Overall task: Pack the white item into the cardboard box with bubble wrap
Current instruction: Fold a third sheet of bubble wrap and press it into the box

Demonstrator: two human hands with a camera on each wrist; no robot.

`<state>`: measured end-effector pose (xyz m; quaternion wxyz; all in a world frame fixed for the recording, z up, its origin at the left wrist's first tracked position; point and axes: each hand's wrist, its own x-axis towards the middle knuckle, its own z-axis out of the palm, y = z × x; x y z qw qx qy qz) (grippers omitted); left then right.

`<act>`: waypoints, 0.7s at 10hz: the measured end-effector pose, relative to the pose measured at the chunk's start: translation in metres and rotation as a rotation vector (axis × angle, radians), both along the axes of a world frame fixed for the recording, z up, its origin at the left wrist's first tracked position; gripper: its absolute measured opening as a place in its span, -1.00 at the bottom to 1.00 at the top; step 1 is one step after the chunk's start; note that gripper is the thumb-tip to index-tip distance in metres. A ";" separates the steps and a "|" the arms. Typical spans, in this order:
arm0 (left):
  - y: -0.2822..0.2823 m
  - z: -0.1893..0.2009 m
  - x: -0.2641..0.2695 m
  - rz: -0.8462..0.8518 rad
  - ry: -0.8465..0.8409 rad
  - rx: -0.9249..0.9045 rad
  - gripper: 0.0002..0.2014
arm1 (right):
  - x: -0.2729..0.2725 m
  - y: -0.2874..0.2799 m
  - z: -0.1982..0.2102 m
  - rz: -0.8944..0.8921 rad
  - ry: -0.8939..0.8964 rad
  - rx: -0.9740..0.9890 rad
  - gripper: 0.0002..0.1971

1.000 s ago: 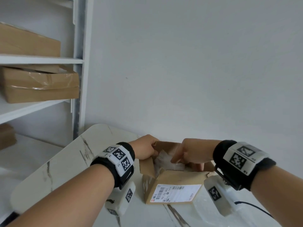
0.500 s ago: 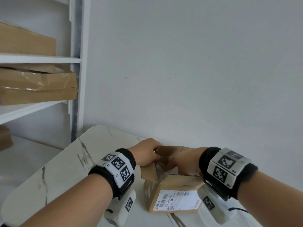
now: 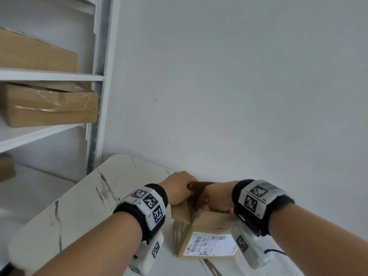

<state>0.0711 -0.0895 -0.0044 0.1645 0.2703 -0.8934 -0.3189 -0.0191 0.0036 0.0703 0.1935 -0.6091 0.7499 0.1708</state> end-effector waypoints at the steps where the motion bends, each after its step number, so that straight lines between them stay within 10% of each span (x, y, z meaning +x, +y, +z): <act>1: 0.002 -0.001 0.001 -0.010 -0.011 -0.007 -0.66 | -0.013 0.009 0.007 -0.078 -0.046 -0.059 -0.61; 5: 0.000 -0.002 -0.002 -0.013 0.004 0.030 -0.82 | -0.017 -0.008 -0.027 -0.092 -0.257 -0.035 -0.61; 7: 0.004 0.000 0.000 -0.013 -0.005 0.026 -0.78 | -0.010 -0.004 -0.009 -0.033 -0.080 0.025 -0.63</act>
